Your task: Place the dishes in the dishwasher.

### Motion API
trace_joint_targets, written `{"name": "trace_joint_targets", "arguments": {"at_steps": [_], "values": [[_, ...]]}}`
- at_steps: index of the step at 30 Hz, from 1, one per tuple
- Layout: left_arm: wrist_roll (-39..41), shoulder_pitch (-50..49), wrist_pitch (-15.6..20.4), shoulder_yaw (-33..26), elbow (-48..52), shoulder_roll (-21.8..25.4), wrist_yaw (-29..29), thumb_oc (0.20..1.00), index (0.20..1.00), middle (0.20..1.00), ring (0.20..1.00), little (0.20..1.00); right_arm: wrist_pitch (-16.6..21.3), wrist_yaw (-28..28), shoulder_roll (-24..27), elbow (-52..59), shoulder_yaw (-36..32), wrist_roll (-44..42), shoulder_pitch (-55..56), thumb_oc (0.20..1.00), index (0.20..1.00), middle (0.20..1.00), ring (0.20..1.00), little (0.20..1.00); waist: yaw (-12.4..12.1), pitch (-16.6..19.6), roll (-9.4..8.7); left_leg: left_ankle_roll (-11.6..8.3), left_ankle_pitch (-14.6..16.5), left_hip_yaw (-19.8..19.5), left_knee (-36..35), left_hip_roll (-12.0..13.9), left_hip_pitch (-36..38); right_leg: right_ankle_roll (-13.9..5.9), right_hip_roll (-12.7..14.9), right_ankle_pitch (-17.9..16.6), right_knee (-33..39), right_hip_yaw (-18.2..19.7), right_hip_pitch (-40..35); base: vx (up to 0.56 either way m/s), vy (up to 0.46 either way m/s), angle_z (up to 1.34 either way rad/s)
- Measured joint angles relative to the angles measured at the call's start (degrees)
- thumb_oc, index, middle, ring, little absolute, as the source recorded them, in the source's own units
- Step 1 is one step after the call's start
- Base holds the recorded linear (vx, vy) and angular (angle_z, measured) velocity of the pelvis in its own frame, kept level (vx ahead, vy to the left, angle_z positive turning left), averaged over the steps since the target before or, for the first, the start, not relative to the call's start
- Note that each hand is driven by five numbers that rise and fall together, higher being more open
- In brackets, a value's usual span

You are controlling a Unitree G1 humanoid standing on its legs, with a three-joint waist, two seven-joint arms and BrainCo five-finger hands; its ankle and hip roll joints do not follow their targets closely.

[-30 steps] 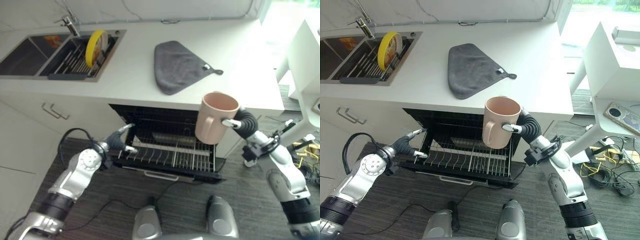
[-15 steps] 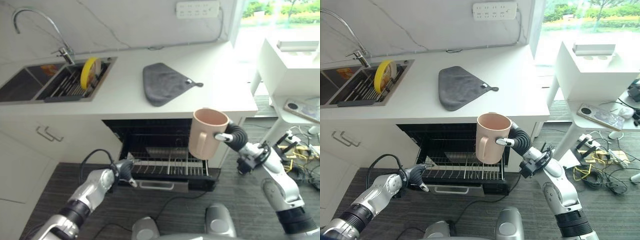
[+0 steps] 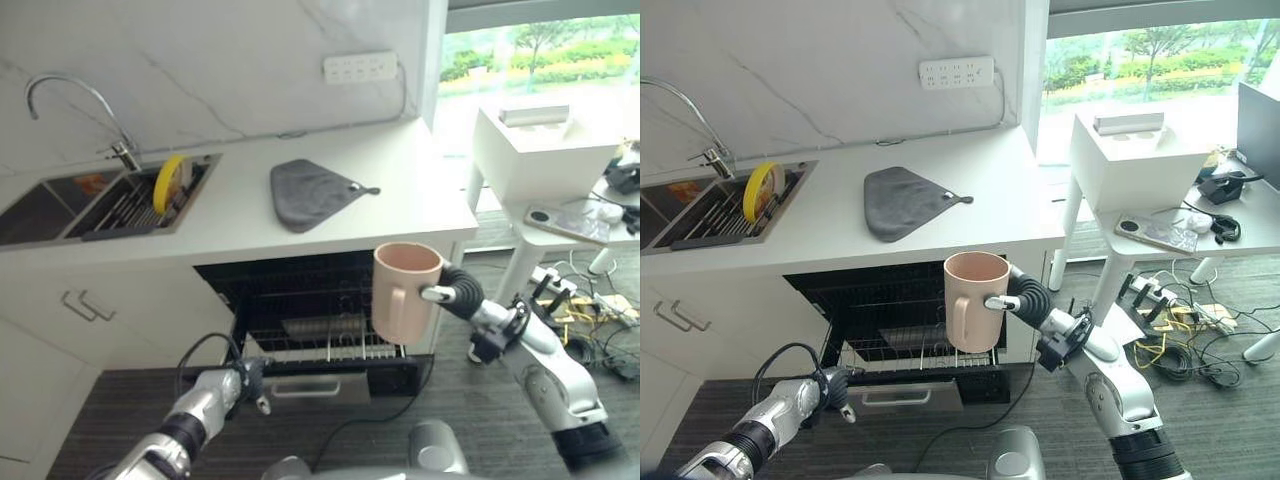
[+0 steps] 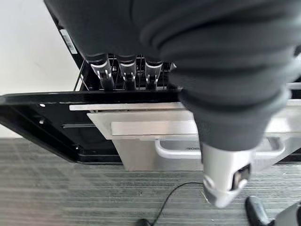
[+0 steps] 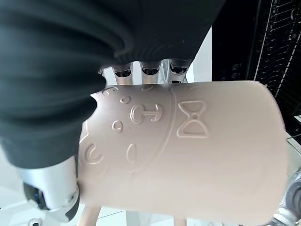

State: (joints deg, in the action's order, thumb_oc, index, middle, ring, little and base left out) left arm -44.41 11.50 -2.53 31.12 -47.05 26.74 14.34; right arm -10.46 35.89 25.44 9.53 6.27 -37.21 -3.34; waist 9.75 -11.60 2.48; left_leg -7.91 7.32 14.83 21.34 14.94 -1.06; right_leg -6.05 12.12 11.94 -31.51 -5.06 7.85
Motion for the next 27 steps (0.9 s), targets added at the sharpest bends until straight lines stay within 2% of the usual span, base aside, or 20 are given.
{"name": "trace_joint_targets", "arguments": {"at_steps": [4,7,9,14,18,24,27], "values": [[-2.3,0.0,-0.3,0.5,0.7,0.0,1.1,1.000,1.000,1.000,1.000,1.000,-0.5,0.1,-0.1,-0.2,-0.1,1.3,0.3,0.200,0.200,0.200,0.200,0.200,0.1,0.3,0.26,0.19,0.3,-0.2,1.0,0.0,-0.9,-0.01,0.1,0.0,-0.6,0.1,0.6,0.00,0.033,0.01],[-3.5,-1.3,-2.4,0.5,6.1,0.8,6.4,1.000,1.000,1.000,1.000,1.000,-0.7,-0.2,0.1,-3.0,-0.1,2.7,0.3,0.200,0.200,0.200,0.200,0.200,-0.2,0.3,0.48,0.24,0.2,-0.3,0.9,-0.1,-1.1,-0.01,0.3,0.0,-0.6,0.0,0.7,-0.04,0.039,0.02],[-4.0,-2.5,-3.9,0.5,11.8,1.9,11.4,1.000,1.000,1.000,1.000,1.000,-0.7,-0.8,2.0,-4.6,-0.5,3.0,0.2,0.200,0.200,0.200,0.200,0.200,-0.5,0.0,1.63,0.33,0.0,-1.3,2.2,-0.2,-3.5,-0.02,0.5,0.0,-0.9,-0.3,2.3,-0.08,0.063,0.09],[-3.9,-3.2,-4.4,1.4,17.2,2.7,17.0,1.000,1.000,1.000,1.000,1.000,-1.1,-2.2,3.3,-8.1,-0.6,3.6,-0.2,0.200,0.200,0.200,0.200,0.200,-1.0,-2.2,3.40,0.41,0.2,-2.0,3.4,-0.9,-5.3,-0.36,1.4,0.4,-2.0,-0.5,3.6,-0.05,0.031,0.08],[-3.2,-2.9,-4.8,2.2,18.2,2.7,17.7,1.000,1.000,1.000,1.000,1.000,-0.9,-3.2,3.4,-9.9,-0.4,4.7,-1.1,0.200,0.200,0.200,0.200,0.200,-1.6,-3.7,4.65,0.26,0.1,-3.1,4.0,-0.9,-7.4,-0.20,1.4,0.5,-2.7,-1.0,5.3,-0.05,0.019,0.07],[-1.7,-0.7,-5.5,2.2,20.1,2.8,17.7,1.000,1.000,1.000,1.000,1.000,-0.2,-5.0,3.6,-14.0,0.0,5.9,-5.1,0.200,0.200,0.200,0.200,0.200,-2.4,-7.5,4.72,0.15,0.1,-4.7,5.8,-0.9,-9.2,-0.18,1.5,0.5,-2.7,-1.9,5.6,-0.03,0.024,0.09],[-0.5,0.8,-6.1,2.5,22.0,4.6,17.7,1.000,1.000,1.000,1.000,1.000,0.2,-5.8,4.0,-16.0,0.1,7.0,-8.8,0.200,0.200,0.200,0.200,0.200,-2.5,-9.5,4.76,-0.37,-0.4,-5.7,9.4,-1.0,-12.5,-0.14,1.4,0.6,-4.5,-1.4,8.0,-0.03,0.008,-0.03]]}}
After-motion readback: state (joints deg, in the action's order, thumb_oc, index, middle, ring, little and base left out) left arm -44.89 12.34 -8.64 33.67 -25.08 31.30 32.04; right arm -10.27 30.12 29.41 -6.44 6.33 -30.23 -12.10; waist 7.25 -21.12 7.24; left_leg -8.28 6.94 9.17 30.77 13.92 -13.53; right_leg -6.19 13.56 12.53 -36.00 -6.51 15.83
